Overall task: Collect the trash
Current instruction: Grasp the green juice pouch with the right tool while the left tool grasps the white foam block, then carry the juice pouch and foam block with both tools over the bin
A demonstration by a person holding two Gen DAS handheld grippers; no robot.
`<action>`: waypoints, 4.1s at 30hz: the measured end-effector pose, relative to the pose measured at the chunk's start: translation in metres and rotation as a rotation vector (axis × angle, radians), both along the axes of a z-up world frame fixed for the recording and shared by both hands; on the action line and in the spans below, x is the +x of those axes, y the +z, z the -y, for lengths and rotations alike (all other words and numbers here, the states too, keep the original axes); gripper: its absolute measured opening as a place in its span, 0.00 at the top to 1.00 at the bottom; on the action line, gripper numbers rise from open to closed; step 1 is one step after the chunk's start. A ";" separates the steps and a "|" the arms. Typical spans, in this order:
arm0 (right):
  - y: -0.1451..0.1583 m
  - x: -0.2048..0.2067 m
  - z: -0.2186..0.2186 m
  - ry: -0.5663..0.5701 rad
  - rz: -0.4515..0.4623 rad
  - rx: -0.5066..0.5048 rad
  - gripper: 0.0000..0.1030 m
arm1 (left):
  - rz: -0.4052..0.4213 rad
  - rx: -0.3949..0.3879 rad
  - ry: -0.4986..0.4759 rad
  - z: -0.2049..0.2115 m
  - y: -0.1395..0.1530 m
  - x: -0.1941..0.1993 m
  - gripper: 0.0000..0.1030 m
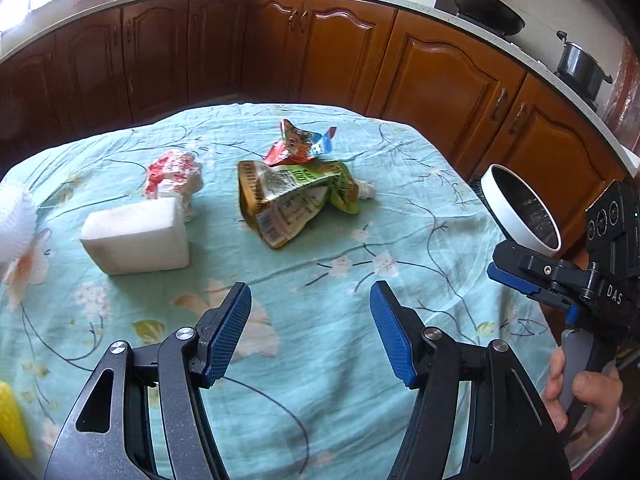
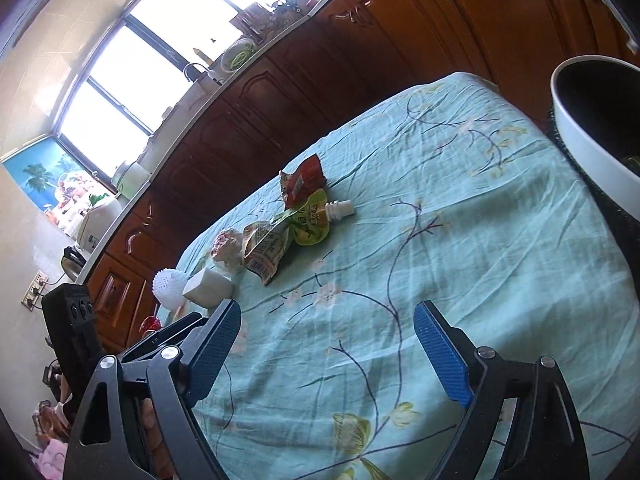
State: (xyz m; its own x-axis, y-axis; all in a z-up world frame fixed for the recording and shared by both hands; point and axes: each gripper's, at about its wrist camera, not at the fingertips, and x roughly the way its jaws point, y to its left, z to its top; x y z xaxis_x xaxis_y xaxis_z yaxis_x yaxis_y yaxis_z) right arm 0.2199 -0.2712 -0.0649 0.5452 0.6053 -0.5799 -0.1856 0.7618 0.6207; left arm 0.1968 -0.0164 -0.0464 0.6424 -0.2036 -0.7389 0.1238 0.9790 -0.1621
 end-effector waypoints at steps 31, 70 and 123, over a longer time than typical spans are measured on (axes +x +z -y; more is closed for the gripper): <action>-0.043 0.114 -0.101 -0.160 -0.217 0.264 0.47 | -0.031 0.352 -0.235 -0.093 -0.020 0.073 0.22; -0.010 0.023 0.043 -0.159 -0.071 -0.157 0.42 | -0.107 -0.058 -0.020 0.050 -0.024 0.005 0.64; 0.051 -0.040 0.192 -0.403 0.158 -0.338 0.74 | 0.055 -0.056 -0.320 0.238 0.037 0.041 0.71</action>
